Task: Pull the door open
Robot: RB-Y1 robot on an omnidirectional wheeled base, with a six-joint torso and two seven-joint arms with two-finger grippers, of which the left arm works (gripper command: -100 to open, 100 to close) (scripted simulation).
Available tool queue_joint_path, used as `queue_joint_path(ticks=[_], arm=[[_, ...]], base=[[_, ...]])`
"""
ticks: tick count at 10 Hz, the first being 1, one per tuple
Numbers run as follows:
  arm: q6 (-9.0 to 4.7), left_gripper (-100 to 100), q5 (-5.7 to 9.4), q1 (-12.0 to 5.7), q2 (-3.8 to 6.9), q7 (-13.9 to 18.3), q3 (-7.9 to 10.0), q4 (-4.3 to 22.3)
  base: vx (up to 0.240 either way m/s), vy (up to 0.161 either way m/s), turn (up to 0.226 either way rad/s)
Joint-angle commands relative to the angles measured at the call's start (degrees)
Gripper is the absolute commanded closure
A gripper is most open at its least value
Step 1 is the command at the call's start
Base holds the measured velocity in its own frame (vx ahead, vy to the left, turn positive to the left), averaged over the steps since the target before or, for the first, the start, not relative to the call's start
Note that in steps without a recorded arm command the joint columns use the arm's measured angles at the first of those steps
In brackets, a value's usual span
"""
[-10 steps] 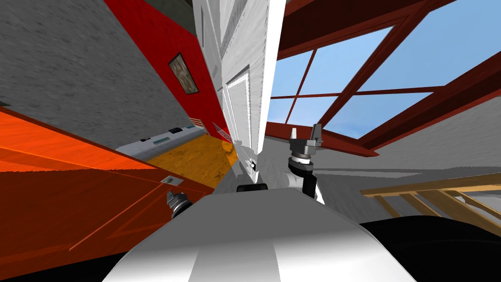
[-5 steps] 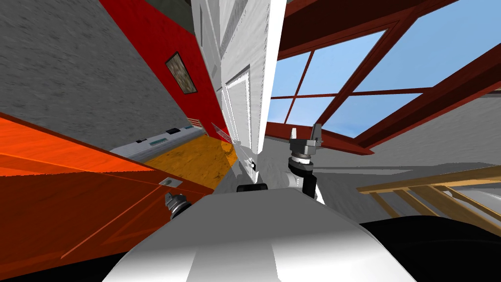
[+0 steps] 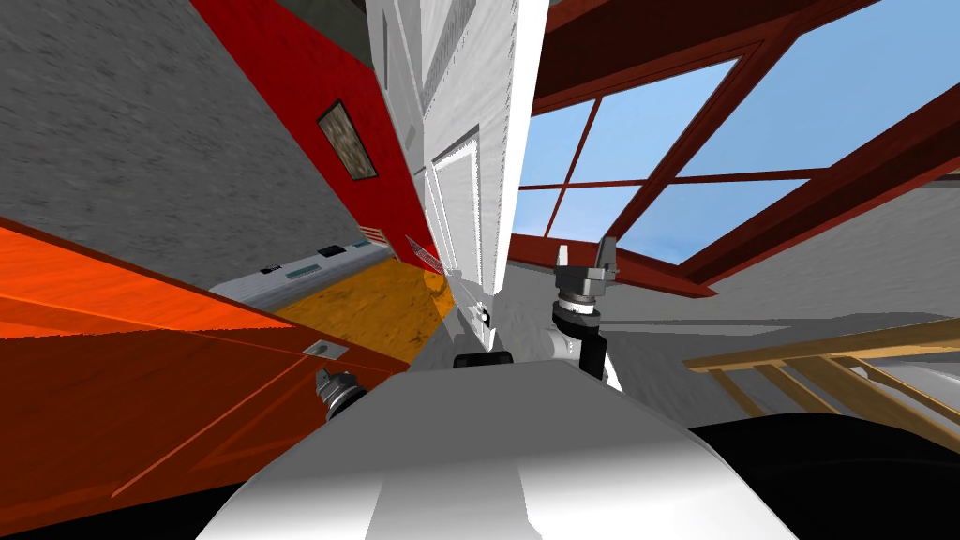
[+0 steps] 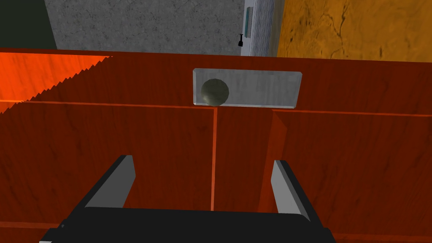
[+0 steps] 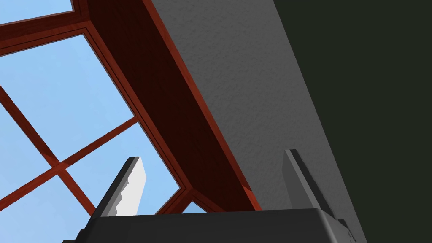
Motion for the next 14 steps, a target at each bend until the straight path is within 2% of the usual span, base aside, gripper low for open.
queue_joint_path(ticks=[1, 4, 5, 6, 14], arm=[[0.0, -100, 0.0, -0.01, 0.0, 0.0, 0.0, -0.01], [0.0, -100, 0.0, -0.01, 0.0, 0.0, 0.0, -0.01], [0.02, -100, 0.37, 0.08, -0.05, -0.29, 0.98, 0.1], [0.03, -100, 0.4, 0.09, -0.06, -0.32, 1.08, 0.11], [0.03, -100, 0.46, 0.1, -0.07, -0.36, 1.23, 0.12]], base=[[-0.003, 0.014, -0.02], [-0.004, 0.003, 0.007], [0.013, 0.023, -0.093], [0.009, 0.032, -0.098], [-0.001, 0.003, -0.003]])
